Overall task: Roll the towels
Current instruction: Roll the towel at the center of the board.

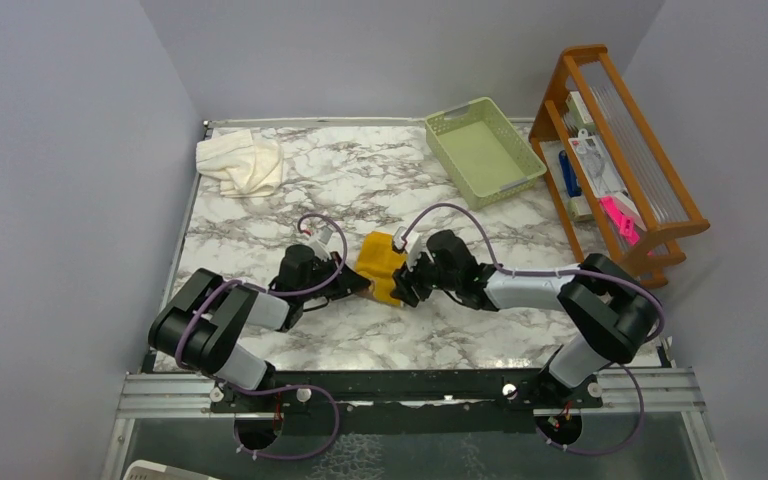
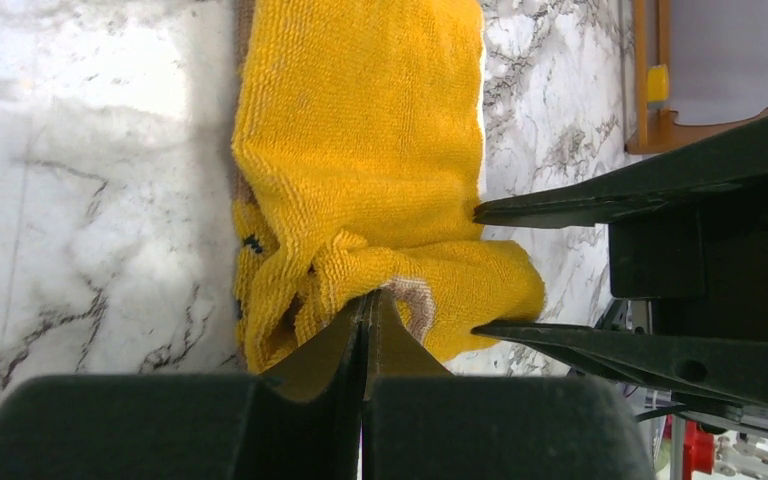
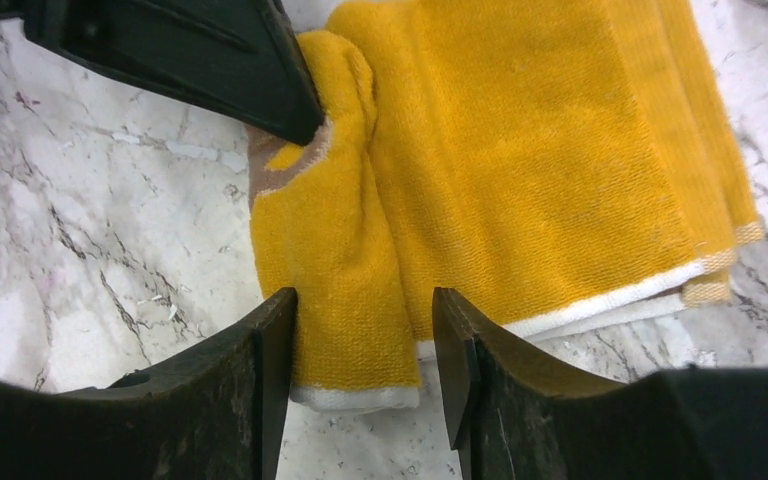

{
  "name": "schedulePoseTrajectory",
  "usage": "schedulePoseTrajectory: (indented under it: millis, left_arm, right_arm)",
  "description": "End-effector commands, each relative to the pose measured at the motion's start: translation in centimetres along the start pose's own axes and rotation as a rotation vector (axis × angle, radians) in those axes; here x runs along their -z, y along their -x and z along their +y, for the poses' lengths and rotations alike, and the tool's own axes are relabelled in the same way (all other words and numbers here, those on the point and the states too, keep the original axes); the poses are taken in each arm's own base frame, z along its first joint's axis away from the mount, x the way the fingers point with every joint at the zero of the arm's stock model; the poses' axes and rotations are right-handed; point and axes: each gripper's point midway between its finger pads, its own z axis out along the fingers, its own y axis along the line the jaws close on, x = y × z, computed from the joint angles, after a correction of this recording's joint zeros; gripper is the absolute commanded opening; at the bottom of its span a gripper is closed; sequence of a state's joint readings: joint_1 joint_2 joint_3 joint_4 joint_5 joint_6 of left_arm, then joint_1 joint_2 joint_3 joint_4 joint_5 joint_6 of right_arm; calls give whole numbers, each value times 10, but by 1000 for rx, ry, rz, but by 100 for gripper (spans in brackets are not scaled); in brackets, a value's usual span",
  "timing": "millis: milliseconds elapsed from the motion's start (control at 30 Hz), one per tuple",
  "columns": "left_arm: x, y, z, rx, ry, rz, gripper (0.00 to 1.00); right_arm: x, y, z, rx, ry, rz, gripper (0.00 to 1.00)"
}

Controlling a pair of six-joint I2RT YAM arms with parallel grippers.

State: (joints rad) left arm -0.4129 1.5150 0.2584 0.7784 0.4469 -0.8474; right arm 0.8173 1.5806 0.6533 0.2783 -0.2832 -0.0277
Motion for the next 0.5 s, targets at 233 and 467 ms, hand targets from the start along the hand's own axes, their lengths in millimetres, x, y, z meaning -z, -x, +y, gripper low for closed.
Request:
schedulePoseTrajectory:
  millis: [233,467]
  left_arm:
    - [36,-25,37,146,182,-51,0]
    - [55,-5,21,124,170,-156,0]
  right_arm:
    - [-21,-21,11,-50,76,75,34]
    - [-22,-10,32,-84,232,56,15]
